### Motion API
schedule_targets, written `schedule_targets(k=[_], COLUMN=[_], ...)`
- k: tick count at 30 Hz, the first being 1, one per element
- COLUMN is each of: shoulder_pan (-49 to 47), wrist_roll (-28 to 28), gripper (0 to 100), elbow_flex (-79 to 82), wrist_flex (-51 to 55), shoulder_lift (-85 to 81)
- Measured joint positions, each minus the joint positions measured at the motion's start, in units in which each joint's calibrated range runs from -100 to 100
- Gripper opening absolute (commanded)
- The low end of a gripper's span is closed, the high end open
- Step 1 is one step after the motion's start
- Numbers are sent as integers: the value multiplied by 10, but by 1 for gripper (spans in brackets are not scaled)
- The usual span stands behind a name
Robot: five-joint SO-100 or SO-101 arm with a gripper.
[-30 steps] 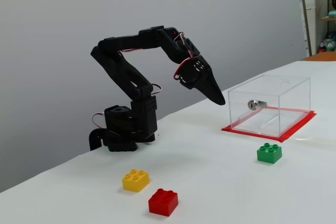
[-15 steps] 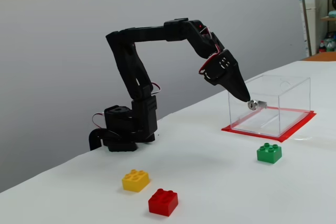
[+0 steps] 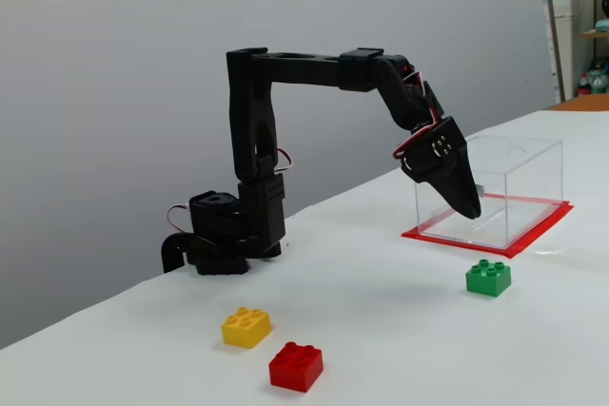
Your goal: Pick the green lego brick and place it into the transparent box
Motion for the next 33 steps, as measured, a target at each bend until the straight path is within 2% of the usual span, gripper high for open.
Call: schedule_targets(k=[2, 5, 11, 18, 27, 33], shoulder_pan=[-2, -5, -6, -9, -26, -46], wrist_roll=[0, -1, -1, -1, -1, -3], gripper=[19, 24, 26, 36, 37, 36], elbow_flex=[-8, -10, -10, -10, -13, -13], wrist_flex=[0, 0, 0, -1, -75, -81], shoulder_lift=[15, 28, 34, 35, 77, 101])
